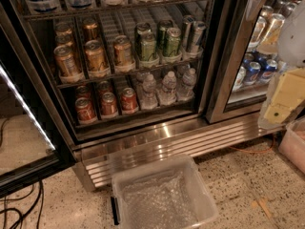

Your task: Pick pepsi can from top shelf of fridge

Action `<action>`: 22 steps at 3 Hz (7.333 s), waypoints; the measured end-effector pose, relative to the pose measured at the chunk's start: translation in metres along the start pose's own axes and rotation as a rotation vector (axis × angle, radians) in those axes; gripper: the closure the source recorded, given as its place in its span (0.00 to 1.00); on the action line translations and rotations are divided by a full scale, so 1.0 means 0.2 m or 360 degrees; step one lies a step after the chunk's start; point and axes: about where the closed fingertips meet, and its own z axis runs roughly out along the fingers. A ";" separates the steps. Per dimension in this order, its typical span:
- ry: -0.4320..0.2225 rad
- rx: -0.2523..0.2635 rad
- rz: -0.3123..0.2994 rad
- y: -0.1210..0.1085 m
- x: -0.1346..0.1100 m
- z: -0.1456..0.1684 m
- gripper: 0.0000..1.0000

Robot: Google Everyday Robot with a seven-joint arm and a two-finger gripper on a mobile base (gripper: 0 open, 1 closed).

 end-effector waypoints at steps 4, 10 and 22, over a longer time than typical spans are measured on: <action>-0.0496 0.0030 -0.0182 0.07 -0.22 0.21 0.00; -0.1484 0.0219 -0.0034 -0.09 -0.96 0.38 0.00; -0.1962 0.0431 0.0269 -0.07 -2.13 0.26 0.00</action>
Offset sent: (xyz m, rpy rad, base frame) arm -0.0032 0.0120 -0.0111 0.0514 -0.0149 0.0383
